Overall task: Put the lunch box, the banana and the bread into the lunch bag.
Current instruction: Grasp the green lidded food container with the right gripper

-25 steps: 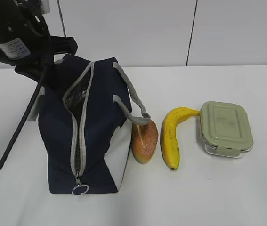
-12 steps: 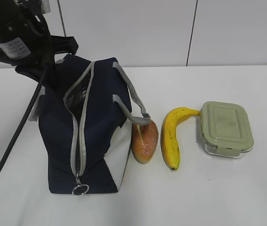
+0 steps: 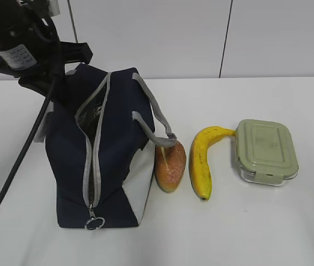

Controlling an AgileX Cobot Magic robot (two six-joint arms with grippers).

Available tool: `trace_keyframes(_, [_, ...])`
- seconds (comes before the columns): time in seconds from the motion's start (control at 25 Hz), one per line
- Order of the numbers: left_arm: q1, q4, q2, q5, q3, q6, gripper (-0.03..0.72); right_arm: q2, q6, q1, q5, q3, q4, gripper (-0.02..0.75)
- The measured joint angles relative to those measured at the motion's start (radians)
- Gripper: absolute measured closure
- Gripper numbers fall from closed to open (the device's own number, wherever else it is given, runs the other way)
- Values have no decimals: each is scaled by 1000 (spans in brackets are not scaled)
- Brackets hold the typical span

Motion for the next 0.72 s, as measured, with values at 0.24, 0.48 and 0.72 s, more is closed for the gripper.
trace_keyframes(0.24, [0,0,0,-5,0,0,688,322,-103,2,-107,-16,103,169])
trace_keyframes(0.48, [0,1,0,-8,0,0,688,640,-371,-32,-141,-148,313,169])
trace_keyframes(0.72, [0,1,0,-8,0,0,688,864,-649,-145,-133,-259,599,169])
